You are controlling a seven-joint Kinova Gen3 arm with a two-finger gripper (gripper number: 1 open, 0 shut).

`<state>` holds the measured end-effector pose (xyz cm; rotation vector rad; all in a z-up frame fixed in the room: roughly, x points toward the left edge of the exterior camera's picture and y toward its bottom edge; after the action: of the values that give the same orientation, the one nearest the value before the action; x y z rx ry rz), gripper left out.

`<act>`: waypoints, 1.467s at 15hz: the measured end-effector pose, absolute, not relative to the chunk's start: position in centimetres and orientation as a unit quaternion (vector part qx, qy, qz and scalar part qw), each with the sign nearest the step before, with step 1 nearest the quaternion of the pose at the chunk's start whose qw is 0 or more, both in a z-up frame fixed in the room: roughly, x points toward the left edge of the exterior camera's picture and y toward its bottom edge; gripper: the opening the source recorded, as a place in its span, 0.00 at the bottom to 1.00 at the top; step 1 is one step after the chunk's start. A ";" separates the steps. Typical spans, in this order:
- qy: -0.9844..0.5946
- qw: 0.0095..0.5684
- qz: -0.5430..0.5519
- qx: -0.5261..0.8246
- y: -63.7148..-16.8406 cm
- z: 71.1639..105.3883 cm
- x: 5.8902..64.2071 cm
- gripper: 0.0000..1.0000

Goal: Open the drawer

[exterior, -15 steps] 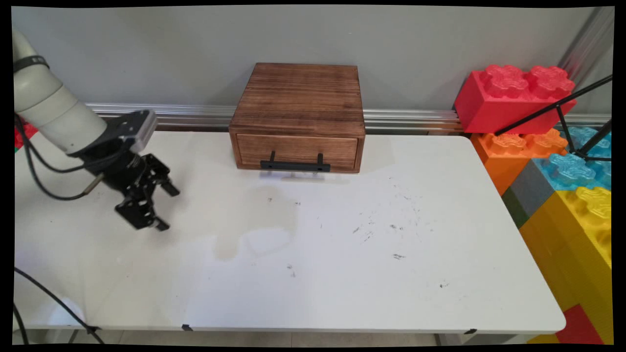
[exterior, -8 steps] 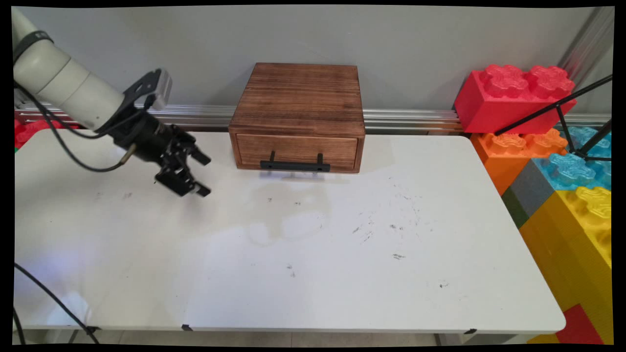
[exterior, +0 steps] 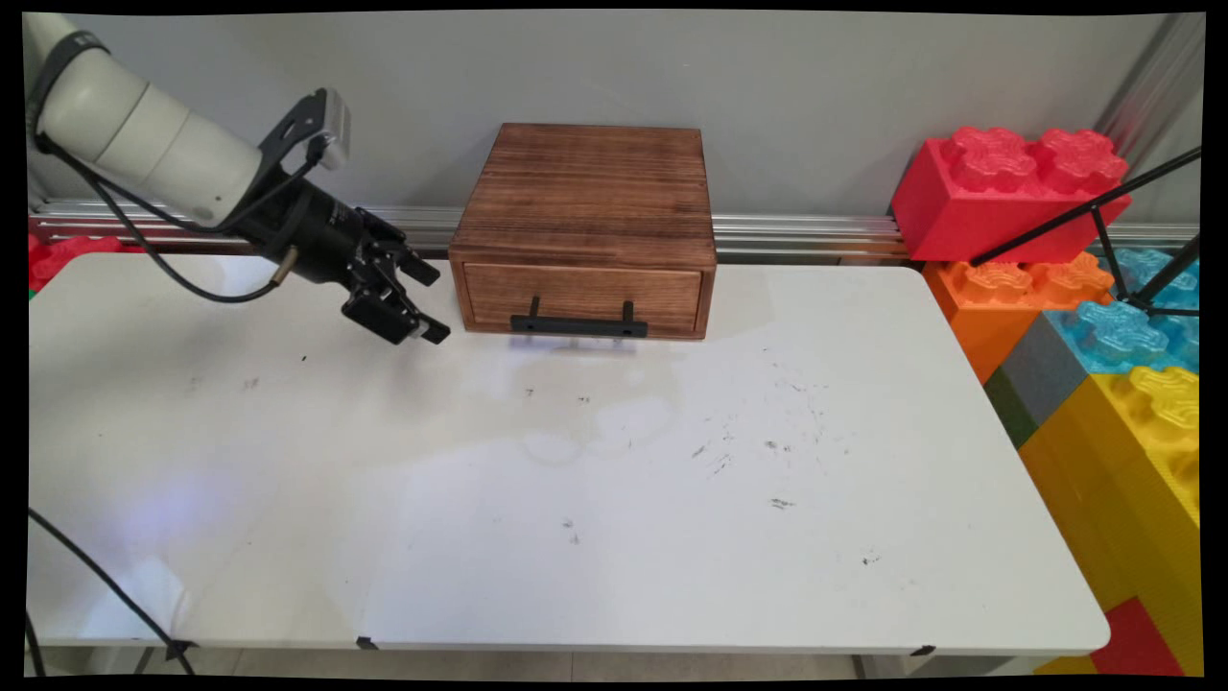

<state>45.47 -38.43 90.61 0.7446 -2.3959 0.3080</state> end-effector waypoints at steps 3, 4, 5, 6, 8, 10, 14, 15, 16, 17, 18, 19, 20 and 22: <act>-0.905 0.291 0.121 0.284 -39.4 91.1 44.5 1.00; -0.907 0.284 0.121 0.286 -39.8 91.4 44.0 1.00; -0.909 0.277 0.121 0.286 -40.3 91.6 43.3 1.00; -0.912 0.270 0.120 0.285 -40.8 91.8 42.6 1.00; -0.917 0.259 0.118 0.281 -41.8 92.1 41.3 1.00; -0.923 0.246 0.116 0.272 -43.3 92.2 39.3 1.00; -0.934 0.219 0.114 0.258 -46.2 92.1 36.0 1.00; -0.936 0.215 0.114 0.255 -46.6 92.1 35.5 1.00; -0.939 0.209 0.112 0.251 -47.2 92.0 34.8 1.00; -0.940 0.205 0.111 0.248 -47.6 91.9 34.4 1.00; -0.943 0.199 0.110 0.242 -48.2 91.7 33.8 1.00; -0.945 0.194 0.109 0.238 -48.6 91.6 33.4 1.00; -0.949 0.187 0.108 0.231 -49.2 91.3 32.8 1.00; -0.954 0.173 0.105 0.220 -50.2 90.8 32.0 1.00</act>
<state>31.96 -50.23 90.76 0.6243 -2.7070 0.2975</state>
